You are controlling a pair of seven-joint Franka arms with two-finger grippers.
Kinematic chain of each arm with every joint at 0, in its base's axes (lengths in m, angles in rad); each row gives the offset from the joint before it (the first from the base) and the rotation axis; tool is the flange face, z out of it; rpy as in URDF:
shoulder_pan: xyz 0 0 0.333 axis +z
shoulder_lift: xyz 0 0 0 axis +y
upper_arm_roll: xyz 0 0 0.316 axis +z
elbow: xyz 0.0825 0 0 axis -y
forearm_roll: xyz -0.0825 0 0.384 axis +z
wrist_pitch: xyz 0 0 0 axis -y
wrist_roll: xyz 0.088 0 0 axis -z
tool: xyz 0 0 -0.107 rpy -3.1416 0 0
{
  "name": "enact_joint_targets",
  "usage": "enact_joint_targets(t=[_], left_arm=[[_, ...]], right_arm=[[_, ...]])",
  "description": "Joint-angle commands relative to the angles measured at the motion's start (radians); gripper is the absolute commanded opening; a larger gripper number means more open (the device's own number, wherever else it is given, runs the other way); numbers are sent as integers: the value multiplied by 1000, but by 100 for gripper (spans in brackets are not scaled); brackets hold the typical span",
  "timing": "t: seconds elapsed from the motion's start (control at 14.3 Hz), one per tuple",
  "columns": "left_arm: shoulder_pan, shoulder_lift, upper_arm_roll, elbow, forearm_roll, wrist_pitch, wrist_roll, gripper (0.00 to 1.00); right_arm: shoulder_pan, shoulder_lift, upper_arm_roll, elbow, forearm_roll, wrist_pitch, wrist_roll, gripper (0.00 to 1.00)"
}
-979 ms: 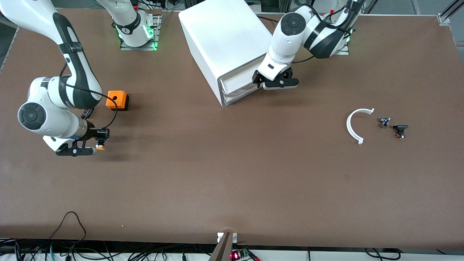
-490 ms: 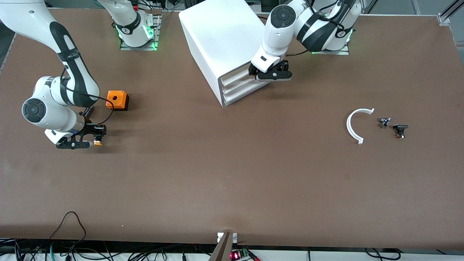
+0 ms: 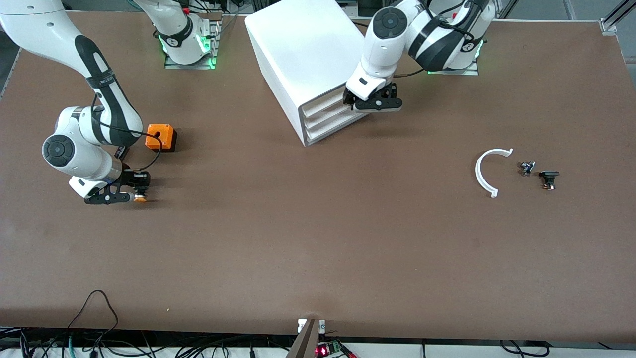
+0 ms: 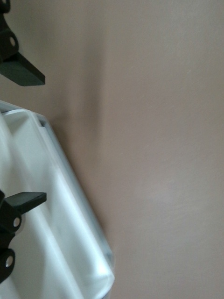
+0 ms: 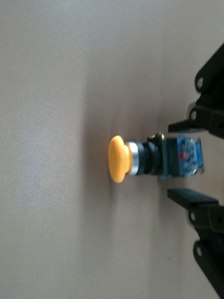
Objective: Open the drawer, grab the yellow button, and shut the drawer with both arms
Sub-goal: 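Place the yellow button beside the orange box with the right gripper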
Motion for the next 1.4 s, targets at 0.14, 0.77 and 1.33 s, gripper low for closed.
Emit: enact_joint_targets(t=[0.14, 0.77, 1.33], left_arm=[[32, -40, 233, 111, -23, -9, 90, 100], [32, -138, 574, 471, -20, -591, 681, 100], [16, -126, 615, 634, -22, -751, 706, 100]], right_arm=[[-22, -57, 30, 24, -14, -44, 13, 100], [25, -80, 114, 532, 67, -592, 13, 100], [98, -125, 106, 768, 108, -917, 192, 100]])
